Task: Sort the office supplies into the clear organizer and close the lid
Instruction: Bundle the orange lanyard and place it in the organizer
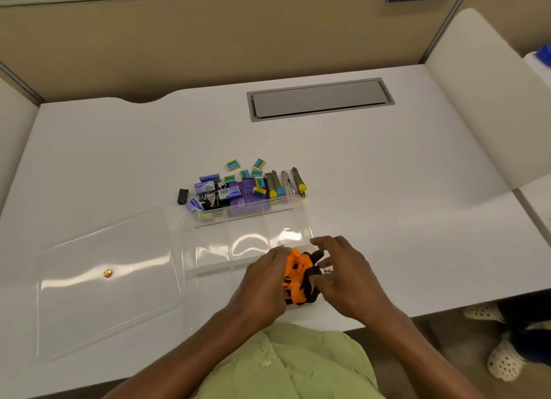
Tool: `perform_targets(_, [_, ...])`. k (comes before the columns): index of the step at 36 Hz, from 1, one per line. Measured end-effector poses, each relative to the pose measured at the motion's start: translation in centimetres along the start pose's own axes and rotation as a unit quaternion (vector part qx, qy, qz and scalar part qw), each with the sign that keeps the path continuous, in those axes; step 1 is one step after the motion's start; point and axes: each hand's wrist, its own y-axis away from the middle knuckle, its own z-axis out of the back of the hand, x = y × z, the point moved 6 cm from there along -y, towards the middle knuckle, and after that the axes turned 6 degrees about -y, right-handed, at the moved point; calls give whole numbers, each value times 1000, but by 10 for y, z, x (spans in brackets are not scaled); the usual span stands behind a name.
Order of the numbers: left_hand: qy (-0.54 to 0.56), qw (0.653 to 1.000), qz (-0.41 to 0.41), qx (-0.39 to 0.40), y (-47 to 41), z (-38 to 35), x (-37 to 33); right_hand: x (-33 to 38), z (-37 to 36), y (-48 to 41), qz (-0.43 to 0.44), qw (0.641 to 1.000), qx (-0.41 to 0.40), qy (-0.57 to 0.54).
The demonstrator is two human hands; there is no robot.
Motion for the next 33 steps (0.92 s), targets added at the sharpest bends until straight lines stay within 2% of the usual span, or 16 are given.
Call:
perform_targets(3, [-18,1000,-4,17,-1,-2,0,0,-6,0,29,1000,-6,0])
perform_targets(9, [-72,989,-79,102,-12,-34,-6,-6,-54,-5,56,983,71,162])
perform_targets(13, [-104,982,-100,118,-21,-44,-3,-8,-67,-12,45,977,84,189])
perform_targets(16, [-103,981,-113,115,-23,-38,-4,-5,-54,-13,26,984,65,163])
perform_targets(18, [-97,985,-114,84,-20,-26,-6,-2,-36,-9,20,994,-5,106])
perform_targets(21, [-62,996,-54,-29,-8,-4,4,-6,-10,0,23,988,-153,14])
perform_targets(23, [-56,993,13,-100,1,7,17,-13,-3,0,17,983,-184,6])
perform_targets(25, [-61,988,79,-115,8,7,30,-21,-4,-6,3,989,-148,9])
perform_targets(29, [32,981,186,-44,11,-6,49,-27,-14,-14,-23,996,-63,55])
perform_targets(31, [85,979,183,-29,11,-9,44,-24,-20,-12,-9,994,-58,95])
perform_targets(33, [84,984,153,-34,10,-10,35,-20,-27,-6,15,987,-56,153])
